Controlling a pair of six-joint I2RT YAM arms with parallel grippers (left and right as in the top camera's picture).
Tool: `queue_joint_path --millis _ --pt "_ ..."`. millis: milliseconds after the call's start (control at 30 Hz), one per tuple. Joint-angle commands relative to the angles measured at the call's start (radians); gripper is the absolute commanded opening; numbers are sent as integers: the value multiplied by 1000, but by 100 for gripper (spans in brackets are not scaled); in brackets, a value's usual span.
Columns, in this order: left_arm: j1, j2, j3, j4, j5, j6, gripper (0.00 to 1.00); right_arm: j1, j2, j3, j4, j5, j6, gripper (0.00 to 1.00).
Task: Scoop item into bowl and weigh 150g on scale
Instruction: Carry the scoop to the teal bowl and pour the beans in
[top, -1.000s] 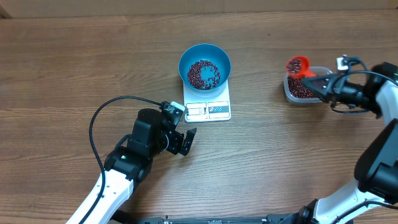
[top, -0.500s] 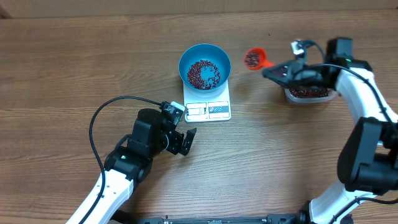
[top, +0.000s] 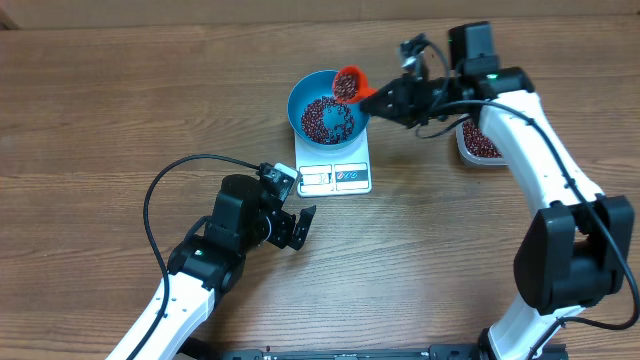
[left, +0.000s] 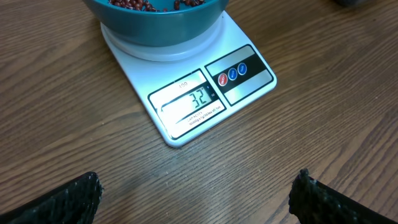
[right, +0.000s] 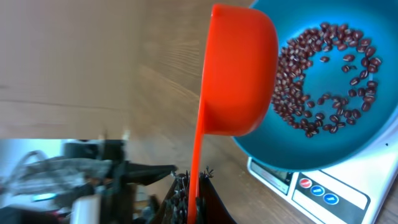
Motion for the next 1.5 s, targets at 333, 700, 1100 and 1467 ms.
queue_joint_path --millis 333,700,1100,1467 --pt "-4 -2 4 1 12 -9 100 146 -1 30 44 434 -60 4" --pt "-4 -2 4 1 12 -9 100 243 -1 30 51 730 -221 4" --pt "-4 -2 4 1 12 -9 100 344 -1 36 52 1043 -340 4" --pt "-4 -2 4 1 12 -9 100 388 -1 37 71 1173 -400 4"
